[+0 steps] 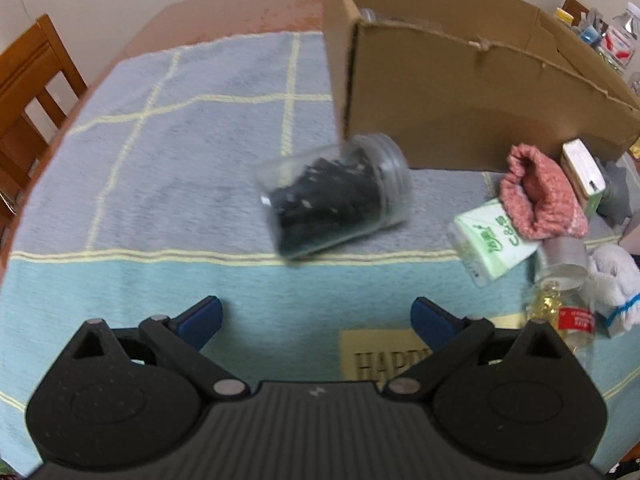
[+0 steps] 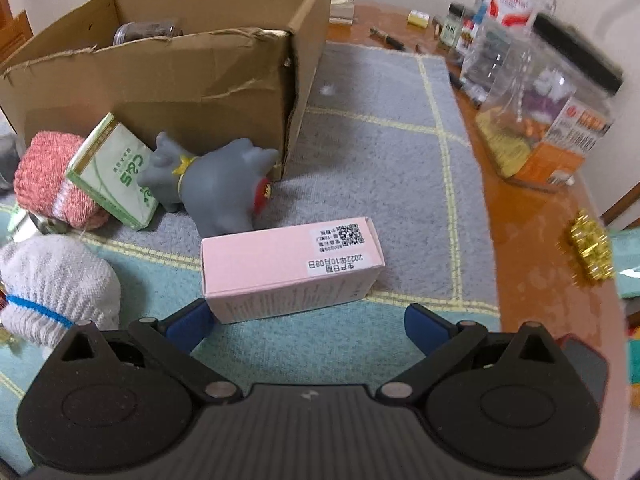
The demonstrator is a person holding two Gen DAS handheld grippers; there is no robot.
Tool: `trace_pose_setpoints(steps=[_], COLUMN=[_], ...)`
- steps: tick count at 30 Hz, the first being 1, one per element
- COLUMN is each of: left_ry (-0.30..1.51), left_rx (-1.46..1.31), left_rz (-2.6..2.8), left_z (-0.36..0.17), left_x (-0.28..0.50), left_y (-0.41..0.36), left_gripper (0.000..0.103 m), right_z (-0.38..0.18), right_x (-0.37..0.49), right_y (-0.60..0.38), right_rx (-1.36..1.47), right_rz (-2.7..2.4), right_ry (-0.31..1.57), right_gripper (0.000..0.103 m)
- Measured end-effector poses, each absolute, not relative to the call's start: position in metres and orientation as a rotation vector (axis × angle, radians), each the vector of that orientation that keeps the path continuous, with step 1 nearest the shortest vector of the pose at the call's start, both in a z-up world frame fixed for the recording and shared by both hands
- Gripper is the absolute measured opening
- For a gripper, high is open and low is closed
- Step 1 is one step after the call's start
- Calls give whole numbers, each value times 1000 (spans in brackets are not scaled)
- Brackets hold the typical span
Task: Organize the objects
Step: 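Grasp the clear jar of black pieces with the left tool while the right tool grasps the pink box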
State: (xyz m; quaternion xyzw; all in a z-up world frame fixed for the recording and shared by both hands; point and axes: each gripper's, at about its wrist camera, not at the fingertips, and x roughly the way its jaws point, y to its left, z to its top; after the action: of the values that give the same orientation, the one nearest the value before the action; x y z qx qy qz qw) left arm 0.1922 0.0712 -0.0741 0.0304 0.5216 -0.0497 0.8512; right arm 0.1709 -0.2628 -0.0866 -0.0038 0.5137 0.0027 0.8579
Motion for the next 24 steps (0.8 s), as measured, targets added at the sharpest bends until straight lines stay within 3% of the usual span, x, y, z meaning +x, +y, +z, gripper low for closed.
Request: trace_pose_setpoints(steps=[24], left_ry=[952], left_rx=[42], left_rz=[129], left_z=[-74], left_x=[226], left_y=[38], left_gripper=[102], right_z=[-88], right_x=[173], right_y=[-255], right_rx=[-71], right_rz=[105], right_ry=[988], right_gripper=[103])
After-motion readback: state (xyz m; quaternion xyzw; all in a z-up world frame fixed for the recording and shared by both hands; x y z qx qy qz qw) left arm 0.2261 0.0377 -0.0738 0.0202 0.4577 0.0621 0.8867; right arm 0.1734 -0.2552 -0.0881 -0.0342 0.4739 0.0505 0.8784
